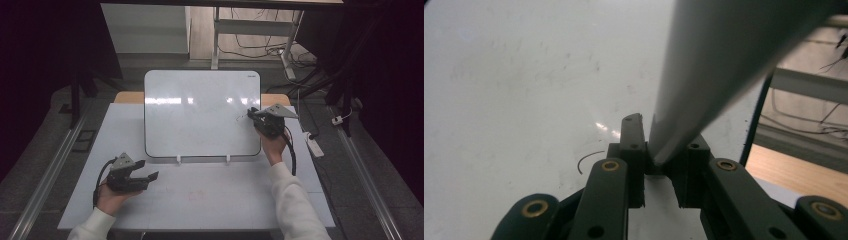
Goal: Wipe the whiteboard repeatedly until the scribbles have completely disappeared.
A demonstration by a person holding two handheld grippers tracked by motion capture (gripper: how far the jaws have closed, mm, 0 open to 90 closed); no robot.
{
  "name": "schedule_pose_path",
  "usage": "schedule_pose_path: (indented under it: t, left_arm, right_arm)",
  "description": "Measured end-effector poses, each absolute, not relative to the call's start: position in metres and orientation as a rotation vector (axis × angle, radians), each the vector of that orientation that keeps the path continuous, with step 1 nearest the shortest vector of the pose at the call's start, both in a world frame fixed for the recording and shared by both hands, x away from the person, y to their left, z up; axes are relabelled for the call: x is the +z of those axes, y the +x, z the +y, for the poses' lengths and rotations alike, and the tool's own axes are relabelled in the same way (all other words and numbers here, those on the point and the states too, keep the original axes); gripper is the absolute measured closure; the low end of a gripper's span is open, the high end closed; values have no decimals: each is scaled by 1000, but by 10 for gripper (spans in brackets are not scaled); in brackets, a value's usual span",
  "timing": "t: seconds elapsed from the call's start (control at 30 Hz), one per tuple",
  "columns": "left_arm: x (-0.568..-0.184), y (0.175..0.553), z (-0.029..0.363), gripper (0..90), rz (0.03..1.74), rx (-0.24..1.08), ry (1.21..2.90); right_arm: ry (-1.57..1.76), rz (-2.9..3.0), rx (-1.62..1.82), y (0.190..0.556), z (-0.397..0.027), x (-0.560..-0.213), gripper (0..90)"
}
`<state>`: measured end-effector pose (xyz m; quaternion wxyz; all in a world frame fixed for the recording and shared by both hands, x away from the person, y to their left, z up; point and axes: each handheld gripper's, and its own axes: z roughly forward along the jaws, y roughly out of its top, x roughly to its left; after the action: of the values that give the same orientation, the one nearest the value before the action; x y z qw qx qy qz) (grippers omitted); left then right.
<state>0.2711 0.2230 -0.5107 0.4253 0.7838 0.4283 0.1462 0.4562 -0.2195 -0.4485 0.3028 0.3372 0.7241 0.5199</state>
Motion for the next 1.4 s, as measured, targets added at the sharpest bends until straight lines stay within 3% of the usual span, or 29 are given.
schedule_pose_path:
  t: [0.13, 0.37, 0.6, 0.8, 1.0, 1.4]
  left_arm:
    - [-510, 270, 222, 297, 1069, 371, 1959]
    - [-510, 269, 223, 297, 1081, 374, 1954]
    - [-510, 268, 222, 297, 1080, 374, 1958]
    - [-511, 269, 223, 297, 1085, 369, 1956]
    - [-511, 269, 223, 297, 1086, 370, 1957]
    - [-511, 269, 223, 296, 1085, 373, 1956]
  right_arm:
    - [768, 2040, 1346, 450, -199, -453, 777]
    - [882, 1921, 1389, 460, -214, -447, 777]
    - [753, 2054, 1366, 451, -185, -453, 777]
    - [850, 1955, 1428, 459, -202, -450, 777]
    - [756, 2071, 1360, 446, -185, -457, 777]
    - [781, 2063, 1354, 449, -190, -454, 777]
